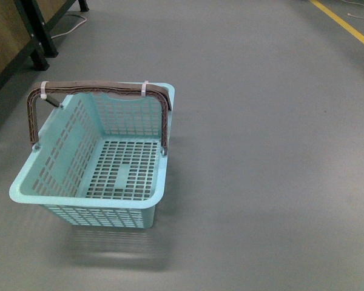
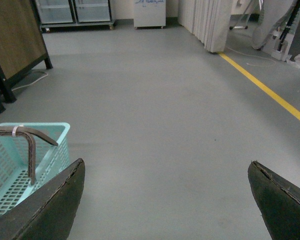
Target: Pick lemon and mango into basket
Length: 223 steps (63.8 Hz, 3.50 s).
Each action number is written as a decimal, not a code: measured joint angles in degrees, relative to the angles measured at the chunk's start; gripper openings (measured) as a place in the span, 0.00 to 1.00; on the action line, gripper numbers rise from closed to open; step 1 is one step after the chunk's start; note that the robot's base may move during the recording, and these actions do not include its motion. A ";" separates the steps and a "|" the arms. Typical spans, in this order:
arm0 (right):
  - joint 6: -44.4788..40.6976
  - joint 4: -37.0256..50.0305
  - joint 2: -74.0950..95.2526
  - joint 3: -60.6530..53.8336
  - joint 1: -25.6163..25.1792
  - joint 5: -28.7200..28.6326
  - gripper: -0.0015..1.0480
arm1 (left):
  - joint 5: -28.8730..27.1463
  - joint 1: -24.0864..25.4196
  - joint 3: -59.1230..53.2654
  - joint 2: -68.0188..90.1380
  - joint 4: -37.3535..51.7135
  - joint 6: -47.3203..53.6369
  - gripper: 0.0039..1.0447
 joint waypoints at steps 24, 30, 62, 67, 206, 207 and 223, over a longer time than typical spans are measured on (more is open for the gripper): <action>0.00 0.00 0.00 0.00 0.00 0.00 0.92 | 0.00 0.00 0.00 0.00 0.00 0.00 0.94; 0.00 0.00 0.00 0.00 0.00 0.00 0.92 | -16.20 -4.63 6.82 13.88 -12.04 -13.57 0.94; 0.00 0.02 0.00 0.00 0.00 0.02 0.92 | -3.91 -8.70 34.64 99.30 34.91 -59.91 0.94; 0.00 0.02 0.00 0.00 0.00 0.02 0.92 | -3.80 -10.12 42.53 110.33 34.01 -64.22 0.94; 0.00 0.00 0.00 0.00 0.00 0.02 0.92 | -18.43 -16.26 47.74 61.20 0.20 -89.33 0.14; 0.00 0.00 0.00 0.00 0.00 0.02 0.92 | -18.43 -16.26 47.74 61.22 0.17 -89.33 0.14; 0.00 0.02 0.00 0.00 0.00 0.02 0.92 | -18.14 -16.44 47.63 61.83 -0.02 -89.37 0.14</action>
